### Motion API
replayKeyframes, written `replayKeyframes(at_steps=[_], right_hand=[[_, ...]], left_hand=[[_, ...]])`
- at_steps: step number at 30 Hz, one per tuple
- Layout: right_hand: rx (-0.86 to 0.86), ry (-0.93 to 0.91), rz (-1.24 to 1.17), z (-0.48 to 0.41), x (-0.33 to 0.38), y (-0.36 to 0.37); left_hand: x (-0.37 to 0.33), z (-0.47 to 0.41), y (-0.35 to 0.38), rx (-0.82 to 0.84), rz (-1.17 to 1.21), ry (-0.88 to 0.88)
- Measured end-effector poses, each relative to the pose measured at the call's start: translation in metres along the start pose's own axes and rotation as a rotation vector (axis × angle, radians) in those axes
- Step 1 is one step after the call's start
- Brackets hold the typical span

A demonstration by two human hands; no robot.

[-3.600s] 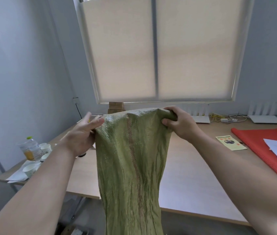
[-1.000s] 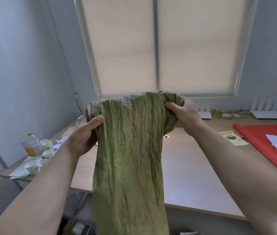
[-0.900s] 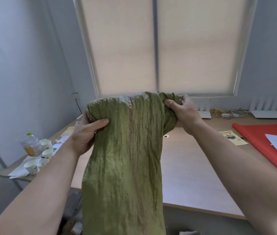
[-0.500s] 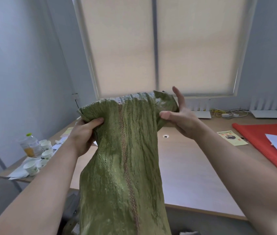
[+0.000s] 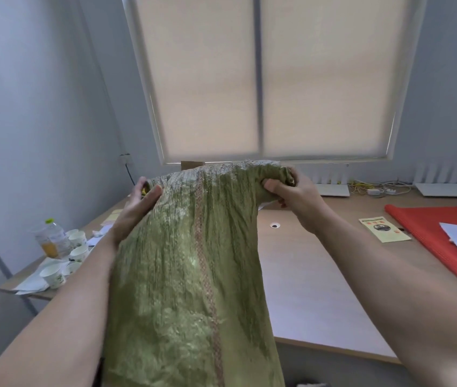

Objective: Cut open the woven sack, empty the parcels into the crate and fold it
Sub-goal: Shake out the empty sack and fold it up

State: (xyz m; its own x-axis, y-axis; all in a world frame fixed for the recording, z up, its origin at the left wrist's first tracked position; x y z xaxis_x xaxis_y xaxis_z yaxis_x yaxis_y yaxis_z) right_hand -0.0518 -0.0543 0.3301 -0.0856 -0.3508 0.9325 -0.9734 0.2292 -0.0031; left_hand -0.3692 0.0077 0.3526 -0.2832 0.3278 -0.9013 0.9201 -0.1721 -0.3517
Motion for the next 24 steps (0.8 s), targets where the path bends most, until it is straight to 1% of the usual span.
replayKeyframes(at_steps=[1,2,4,6,9,11,14,16,17,19,20,21,23,24], right_hand=[[-0.010,0.017,-0.016,-0.001,0.000,0.000],[-0.016,0.047,-0.035,-0.001,-0.001,-0.001],[-0.026,0.124,-0.077,-0.003,-0.002,-0.001],[-0.026,0.158,-0.134,-0.004,-0.001,0.000],[-0.029,0.155,-0.236,-0.004,0.006,0.003],[-0.038,0.187,-0.239,-0.003,0.009,0.004],[-0.106,0.215,-0.115,-0.002,0.012,0.005],[-0.118,0.165,-0.033,0.002,0.015,0.006],[-0.073,0.125,-0.052,0.002,0.016,0.005],[0.083,0.075,-0.099,0.005,0.017,0.006],[0.148,0.049,-0.048,0.007,0.017,0.007],[0.180,0.018,0.056,0.007,0.016,0.008],[0.180,-0.028,0.241,0.011,0.019,0.011],[0.154,-0.035,0.286,0.013,0.019,0.012]], left_hand=[[0.013,-0.010,-0.006,0.016,-0.070,-0.018],[0.020,-0.012,-0.008,0.034,-0.064,-0.035],[0.015,0.004,0.001,0.078,0.142,-0.108],[0.013,0.014,0.015,0.098,0.230,-0.094],[0.016,0.008,0.017,0.005,0.178,-0.019],[0.013,0.005,0.015,-0.032,0.136,0.003],[0.015,0.004,0.015,-0.101,0.012,0.041],[0.018,0.002,0.012,-0.179,-0.037,0.024],[0.018,0.003,0.012,-0.210,-0.061,0.008],[0.019,0.004,0.011,-0.257,-0.116,-0.009],[0.016,0.006,0.012,-0.284,-0.148,-0.020],[0.014,0.007,0.013,-0.311,-0.168,-0.030],[0.011,0.007,0.015,-0.347,-0.162,-0.038],[0.010,0.007,0.016,-0.346,-0.128,-0.038]])
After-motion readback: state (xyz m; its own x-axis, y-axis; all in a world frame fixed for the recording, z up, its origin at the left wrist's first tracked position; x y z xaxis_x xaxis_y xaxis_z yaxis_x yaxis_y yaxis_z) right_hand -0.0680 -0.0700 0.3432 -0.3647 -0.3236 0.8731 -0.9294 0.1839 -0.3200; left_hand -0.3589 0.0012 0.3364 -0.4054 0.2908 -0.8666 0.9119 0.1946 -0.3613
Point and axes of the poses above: each hand's wrist, its own z-axis away from the middle knuckle, its own y-axis out of the palm, x = y × z, the point moved 2 cm from there along -z, towards the middle knuckle, and after that the axes turned 2 degrees about x, right-handed, at the moved point
